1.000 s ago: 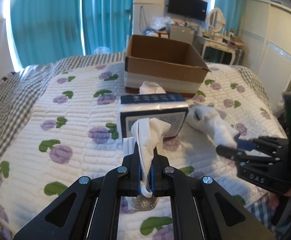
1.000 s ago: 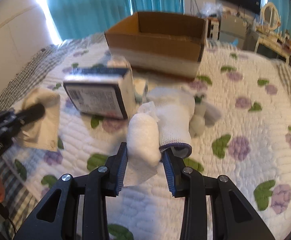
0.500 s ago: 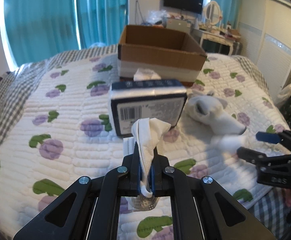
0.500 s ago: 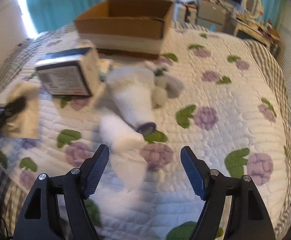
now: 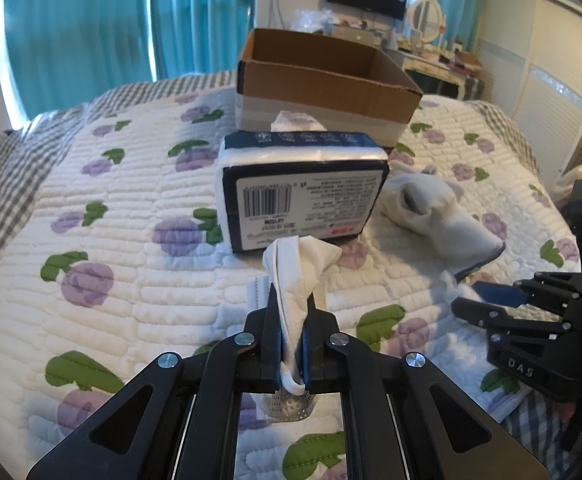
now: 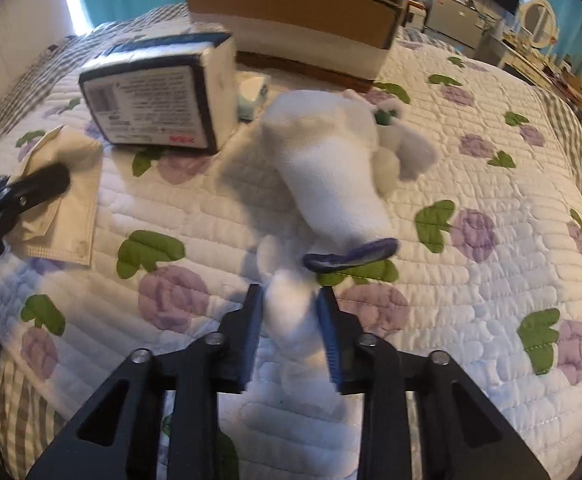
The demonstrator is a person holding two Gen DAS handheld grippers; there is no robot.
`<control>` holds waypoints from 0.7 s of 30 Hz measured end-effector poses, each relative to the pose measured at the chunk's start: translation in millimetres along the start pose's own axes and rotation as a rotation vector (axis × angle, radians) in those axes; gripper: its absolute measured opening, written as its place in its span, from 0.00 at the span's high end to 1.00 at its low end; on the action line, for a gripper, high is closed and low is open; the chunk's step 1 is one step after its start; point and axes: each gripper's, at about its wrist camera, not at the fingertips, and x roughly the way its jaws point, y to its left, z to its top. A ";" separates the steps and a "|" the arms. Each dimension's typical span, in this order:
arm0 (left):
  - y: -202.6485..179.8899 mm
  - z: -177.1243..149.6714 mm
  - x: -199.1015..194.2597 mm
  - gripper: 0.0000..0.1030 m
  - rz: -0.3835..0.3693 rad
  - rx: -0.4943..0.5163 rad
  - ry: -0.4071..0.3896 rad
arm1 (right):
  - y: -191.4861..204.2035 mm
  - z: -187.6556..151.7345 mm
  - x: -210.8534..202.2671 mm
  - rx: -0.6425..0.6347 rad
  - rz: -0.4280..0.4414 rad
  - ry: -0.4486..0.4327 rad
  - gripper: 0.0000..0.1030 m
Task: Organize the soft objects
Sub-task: 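Carry both items to the cardboard box and open both grippers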
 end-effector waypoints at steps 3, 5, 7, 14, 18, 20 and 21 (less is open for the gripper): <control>-1.8 1.5 -7.2 0.94 0.002 0.004 -0.017 | -3.8 -2.0 -10.5 0.009 0.016 -0.022 0.79; -3.8 3.1 -14.1 0.94 0.005 0.008 -0.031 | -4.7 -3.0 -21.2 0.011 0.033 -0.043 0.80; -5.8 5.3 -20.3 0.94 0.010 0.014 -0.044 | -5.0 -3.2 -35.1 0.007 0.037 -0.072 0.80; -18.4 39.0 -51.8 0.94 0.003 0.031 -0.139 | -10.4 19.7 -108.1 0.003 0.080 -0.244 0.80; -24.4 76.5 -65.1 0.94 -0.010 0.041 -0.190 | -17.9 60.6 -145.8 -0.015 0.088 -0.354 0.80; -25.2 102.4 -71.1 0.94 -0.026 0.036 -0.218 | -20.7 87.1 -165.0 -0.038 0.069 -0.417 0.80; -25.3 113.6 -73.6 0.94 -0.029 0.039 -0.234 | -22.3 97.8 -171.6 -0.043 0.069 -0.438 0.80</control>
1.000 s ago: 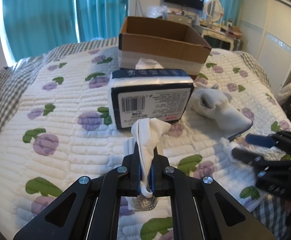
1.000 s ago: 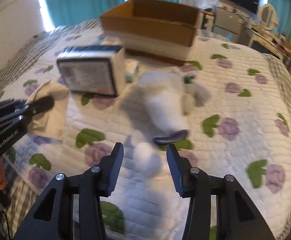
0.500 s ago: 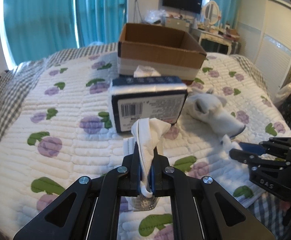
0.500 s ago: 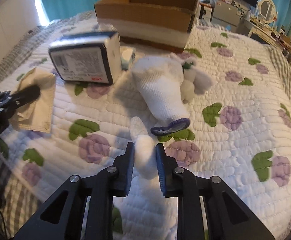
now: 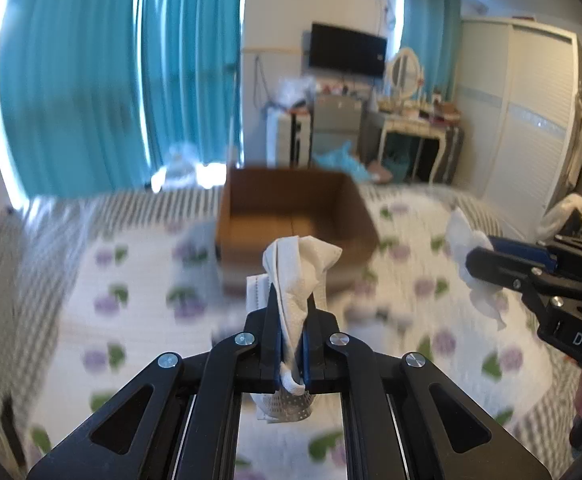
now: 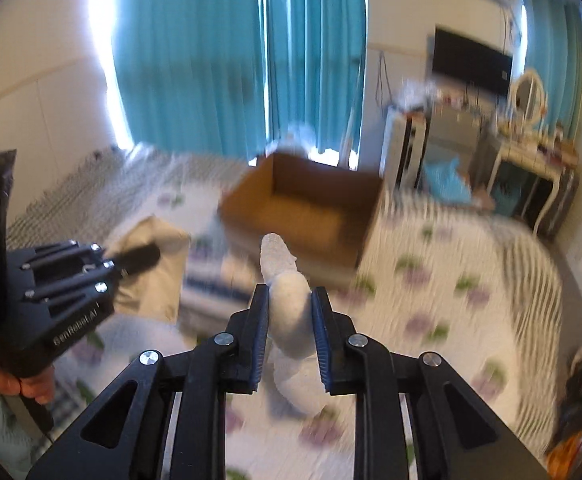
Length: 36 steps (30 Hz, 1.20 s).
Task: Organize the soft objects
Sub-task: 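Carry both items to the cardboard box and open both grippers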
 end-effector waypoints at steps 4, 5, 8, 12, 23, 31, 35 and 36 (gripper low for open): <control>-2.0 53.9 16.8 0.94 0.039 0.051 -0.061 | -13.8 54.3 5.2 -0.009 0.002 -0.076 0.80; -0.8 63.6 23.6 0.94 0.043 0.051 -0.060 | -18.2 67.9 11.8 -0.011 -0.001 -0.089 0.80; 1.8 93.9 53.3 0.93 0.044 0.068 -0.062 | -30.4 97.8 38.3 0.001 0.009 -0.098 0.80; -1.0 114.0 101.4 0.92 0.055 0.137 -0.048 | -46.4 121.3 90.4 0.019 0.016 -0.073 0.80; 9.6 101.7 218.5 0.67 0.036 0.142 0.090 | -94.5 100.4 225.6 0.148 0.059 0.062 0.72; 7.2 99.2 197.5 0.25 0.091 0.133 0.015 | -104.3 93.4 211.1 0.158 0.024 0.026 0.48; 6.8 108.5 169.2 0.25 0.098 0.136 -0.010 | -103.1 101.5 169.2 0.146 0.000 -0.021 0.39; 7.7 109.8 158.7 0.25 0.101 0.139 -0.024 | -102.0 103.7 158.1 0.139 -0.009 -0.032 0.39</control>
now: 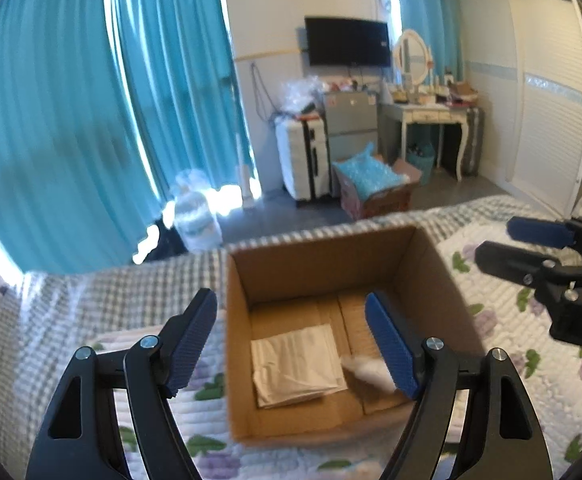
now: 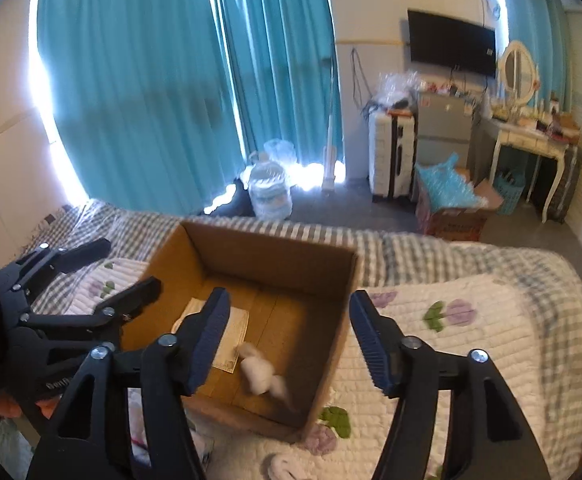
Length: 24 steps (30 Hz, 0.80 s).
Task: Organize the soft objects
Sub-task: 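Carry both items to the cardboard box and open both grippers, then grasp the dark-banded white tissue pack with the right gripper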
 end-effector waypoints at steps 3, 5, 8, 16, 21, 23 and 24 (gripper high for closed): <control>2.3 6.2 -46.8 0.17 -0.001 -0.010 -0.050 | 5.3 8.6 -42.0 -0.021 -0.018 -0.036 0.32; 3.0 6.4 -76.3 0.08 -0.003 -0.020 -0.080 | 10.3 14.2 -74.5 -0.033 -0.043 -0.061 0.24; 4.0 3.0 -120.5 0.02 0.010 -0.015 -0.127 | 20.0 16.9 -118.6 -0.054 -0.050 -0.091 0.12; 5.8 -37.9 -180.0 0.00 0.080 -0.011 -0.123 | 60.1 -17.1 -174.3 -0.144 0.006 -0.085 0.08; 10.9 -90.1 -172.2 0.00 0.143 -0.052 -0.050 | 76.4 -61.8 -141.6 -0.198 0.036 0.013 0.08; 14.7 -112.0 -158.7 0.00 0.151 -0.087 -0.001 | 82.1 -81.6 -116.7 -0.208 0.052 0.074 0.08; 17.9 -120.3 -151.1 0.00 0.161 -0.103 0.018 | 83.3 -89.3 -107.2 -0.209 0.057 0.099 0.08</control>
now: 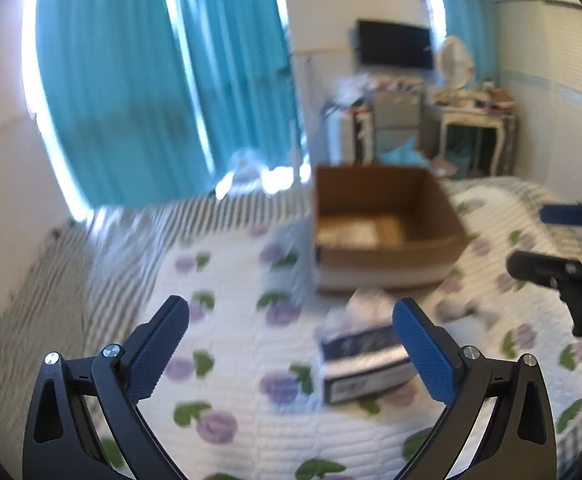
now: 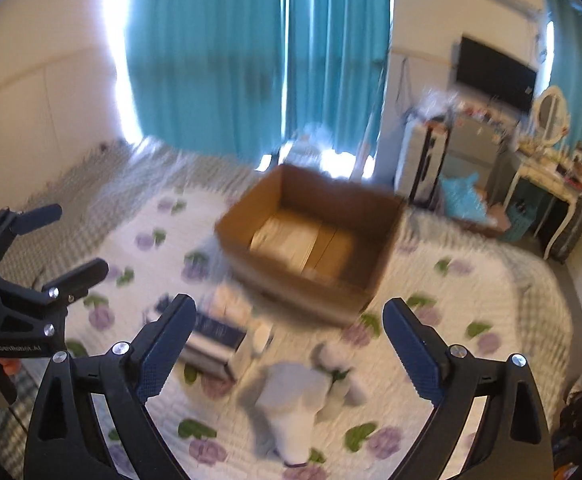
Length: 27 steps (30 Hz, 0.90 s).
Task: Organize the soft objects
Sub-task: 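Grasp the dark-banded white tissue pack with the right gripper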
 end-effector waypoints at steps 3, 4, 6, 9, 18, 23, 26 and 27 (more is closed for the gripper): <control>6.2 -25.9 30.2 0.00 0.054 -0.033 0.065 | 6.3 -16.8 35.3 -0.003 0.015 0.072 0.08; 6.7 -31.3 40.2 0.00 0.064 -0.030 0.086 | 8.3 -20.3 45.6 -0.009 0.018 0.088 0.08; 6.1 -41.8 58.3 0.00 0.077 -0.017 0.115 | 13.1 -26.0 59.5 -0.036 0.028 0.100 0.08; 1.3 -56.8 78.0 0.00 0.121 0.040 0.149 | 19.6 -30.3 78.5 -0.111 0.059 0.121 0.08; 10.6 -81.3 82.7 0.00 0.099 0.032 0.168 | 48.1 -57.4 113.1 -0.333 0.175 0.208 0.08; 16.5 -83.2 88.5 0.00 0.084 0.009 0.180 | 63.4 -63.9 128.1 -0.386 0.192 0.220 0.08; 19.5 -83.1 92.5 0.00 0.090 0.000 0.184 | 67.6 -56.3 136.2 -0.387 0.204 0.200 0.08; 19.9 -82.7 94.2 0.00 0.096 0.001 0.186 | 69.0 -54.0 138.7 -0.390 0.201 0.198 0.08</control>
